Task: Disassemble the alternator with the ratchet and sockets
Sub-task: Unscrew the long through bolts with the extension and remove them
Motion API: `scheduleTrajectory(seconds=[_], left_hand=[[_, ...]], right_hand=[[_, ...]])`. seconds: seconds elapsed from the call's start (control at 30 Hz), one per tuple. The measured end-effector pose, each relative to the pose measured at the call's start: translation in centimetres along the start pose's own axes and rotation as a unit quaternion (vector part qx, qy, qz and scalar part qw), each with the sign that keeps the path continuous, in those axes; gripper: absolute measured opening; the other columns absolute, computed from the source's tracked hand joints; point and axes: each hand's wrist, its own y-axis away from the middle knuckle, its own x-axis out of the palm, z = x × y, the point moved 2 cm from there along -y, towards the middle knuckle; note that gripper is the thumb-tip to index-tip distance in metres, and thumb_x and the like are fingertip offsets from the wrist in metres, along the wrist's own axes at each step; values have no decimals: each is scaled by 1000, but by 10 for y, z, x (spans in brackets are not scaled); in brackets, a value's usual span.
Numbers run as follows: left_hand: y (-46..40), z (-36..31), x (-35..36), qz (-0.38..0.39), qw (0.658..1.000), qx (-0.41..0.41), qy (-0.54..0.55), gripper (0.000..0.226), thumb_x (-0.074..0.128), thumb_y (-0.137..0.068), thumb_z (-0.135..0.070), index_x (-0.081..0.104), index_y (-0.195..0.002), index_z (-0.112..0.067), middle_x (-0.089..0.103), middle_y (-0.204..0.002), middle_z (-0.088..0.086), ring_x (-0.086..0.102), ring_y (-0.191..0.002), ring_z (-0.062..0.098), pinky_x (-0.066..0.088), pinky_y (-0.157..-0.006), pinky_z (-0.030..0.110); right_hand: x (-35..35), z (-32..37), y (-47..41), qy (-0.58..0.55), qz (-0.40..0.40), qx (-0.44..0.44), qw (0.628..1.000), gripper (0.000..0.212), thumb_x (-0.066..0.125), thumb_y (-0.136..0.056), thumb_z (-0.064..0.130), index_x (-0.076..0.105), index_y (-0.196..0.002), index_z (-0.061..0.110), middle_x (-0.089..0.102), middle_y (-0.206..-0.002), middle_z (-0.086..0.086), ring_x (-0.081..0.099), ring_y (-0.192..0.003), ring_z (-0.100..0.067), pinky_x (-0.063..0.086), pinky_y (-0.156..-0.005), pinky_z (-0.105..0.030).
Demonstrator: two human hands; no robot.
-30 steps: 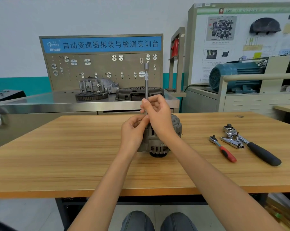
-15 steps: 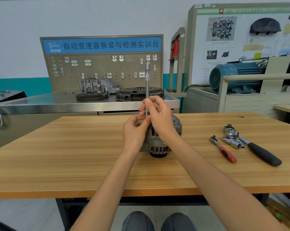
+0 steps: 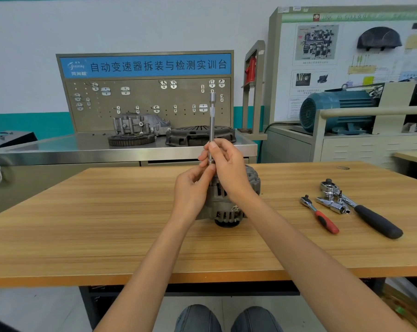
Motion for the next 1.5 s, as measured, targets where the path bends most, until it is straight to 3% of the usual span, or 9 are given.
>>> scheduleTrajectory(seconds=[0.23,0.53,0.67,0.73,0.83,0.97,1.03,1.27,1.5], left_hand=[[-2,5,0,-36,999,-16,17,12,67,-88,-20,72,-88,-31,75,-84,-12,68,-84,-3,50,-69,12],[-5,5,5,-73,997,-29,19,15,70,-85,-12,67,-87,-27,70,-83,-6,65,-82,7,53,-81,26],[-3,3,6,-78,996,-48,6,6,70,-85,-13,68,-90,-15,70,-85,5,63,-81,15,53,-83,38],[-2,2,7,-84,995,-50,-4,6,69,-86,-13,67,-87,-8,69,-84,11,62,-80,19,53,-84,44],[0,0,7,-83,995,-48,-7,7,68,-87,-17,67,-87,-10,69,-83,5,63,-80,15,53,-83,41],[1,1,4,-53,998,-23,7,9,64,-90,-21,68,-94,-28,72,-91,-7,66,-88,2,52,-79,17],[2,2,3,-45,999,-13,7,13,62,-92,-17,70,-99,-25,73,-93,-7,66,-89,0,51,-77,13],[1,2,3,-54,998,-18,15,11,64,-89,-9,68,-96,-16,71,-88,0,66,-82,6,53,-75,17],[-1,2,6,-87,995,-48,20,10,68,-86,-7,63,-90,-14,67,-88,6,62,-83,15,53,-80,29]], right_hand=[[1,1,1,1,3,3,1000,21,40,-100,10,57,-88,13,61,-74,-1,58,-62,-4,52,-66,-20],[3,2,2,-27,14,27,999,28,35,-101,10,58,-86,14,62,-72,-1,59,-61,-6,56,-60,-23],[3,1,2,-43,-9,30,999,6,51,-96,15,56,-99,15,64,-79,-3,61,-63,-3,52,-60,-16],[1,0,2,-22,-31,14,999,14,62,-90,16,54,-101,16,64,-82,-3,62,-67,0,50,-64,-13],[0,0,2,-8,-36,0,999,5,62,-90,13,57,-91,13,64,-78,-3,62,-67,-4,51,-65,-15],[-1,-1,1,-29,-31,-3,999,7,55,-94,10,60,-93,4,65,-76,-4,63,-65,-7,53,-63,-19],[-1,-1,1,-31,-32,-4,999,11,52,-95,9,60,-96,2,65,-76,-5,63,-64,-7,53,-63,-18],[1,0,2,-31,-21,7,999,20,43,-99,12,62,-97,10,66,-78,-4,64,-64,-6,54,-60,-18],[0,-1,2,-38,-43,9,998,8,58,-92,13,58,-98,8,66,-80,-3,64,-67,-4,51,-65,-16]])
